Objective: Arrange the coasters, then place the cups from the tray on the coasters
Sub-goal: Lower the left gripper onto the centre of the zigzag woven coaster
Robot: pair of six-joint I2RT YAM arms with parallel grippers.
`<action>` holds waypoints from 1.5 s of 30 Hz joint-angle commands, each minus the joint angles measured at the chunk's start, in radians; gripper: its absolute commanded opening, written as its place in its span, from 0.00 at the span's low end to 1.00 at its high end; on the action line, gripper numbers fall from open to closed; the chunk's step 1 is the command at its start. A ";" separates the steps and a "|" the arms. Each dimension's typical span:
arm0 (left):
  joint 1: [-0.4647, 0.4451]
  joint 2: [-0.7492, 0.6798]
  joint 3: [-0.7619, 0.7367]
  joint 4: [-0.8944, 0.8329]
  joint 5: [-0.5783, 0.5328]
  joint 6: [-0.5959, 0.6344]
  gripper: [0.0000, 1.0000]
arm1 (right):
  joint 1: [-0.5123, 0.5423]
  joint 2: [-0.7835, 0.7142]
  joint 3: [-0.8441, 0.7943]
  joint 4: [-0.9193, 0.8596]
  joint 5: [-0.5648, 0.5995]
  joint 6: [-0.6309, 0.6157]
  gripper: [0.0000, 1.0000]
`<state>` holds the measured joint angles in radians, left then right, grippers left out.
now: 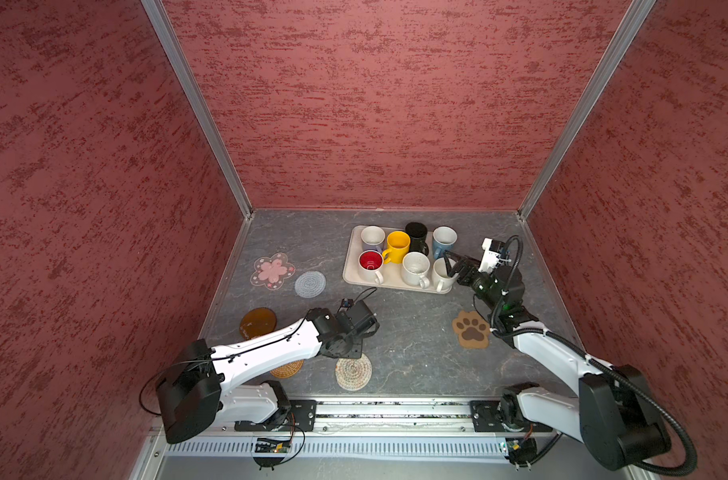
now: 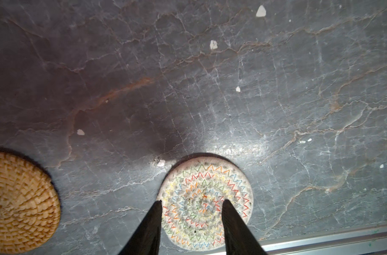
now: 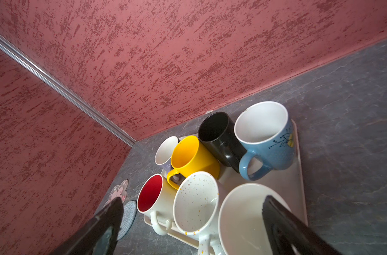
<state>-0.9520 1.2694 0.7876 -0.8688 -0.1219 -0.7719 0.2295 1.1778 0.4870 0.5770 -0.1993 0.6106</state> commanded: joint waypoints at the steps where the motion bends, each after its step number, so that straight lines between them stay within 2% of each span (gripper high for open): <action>1: -0.006 0.008 -0.029 0.060 0.044 -0.006 0.44 | 0.006 -0.018 -0.016 0.046 0.004 0.027 0.99; 12: -0.025 0.068 -0.053 0.112 0.075 0.006 0.39 | 0.006 -0.023 -0.033 0.060 0.041 0.035 0.99; 19: -0.060 0.096 -0.064 0.121 0.082 -0.011 0.31 | 0.007 -0.006 -0.042 0.082 0.051 0.042 0.99; 28: -0.121 0.095 -0.087 0.115 0.086 -0.071 0.31 | 0.007 0.005 -0.041 0.091 0.035 0.052 0.99; 45: -0.118 0.309 0.019 0.295 0.126 -0.013 0.31 | 0.005 -0.074 -0.045 0.037 0.054 0.036 0.99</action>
<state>-1.0763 1.5127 0.8043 -0.6754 -0.0246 -0.8101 0.2295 1.1267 0.4561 0.6144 -0.1707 0.6476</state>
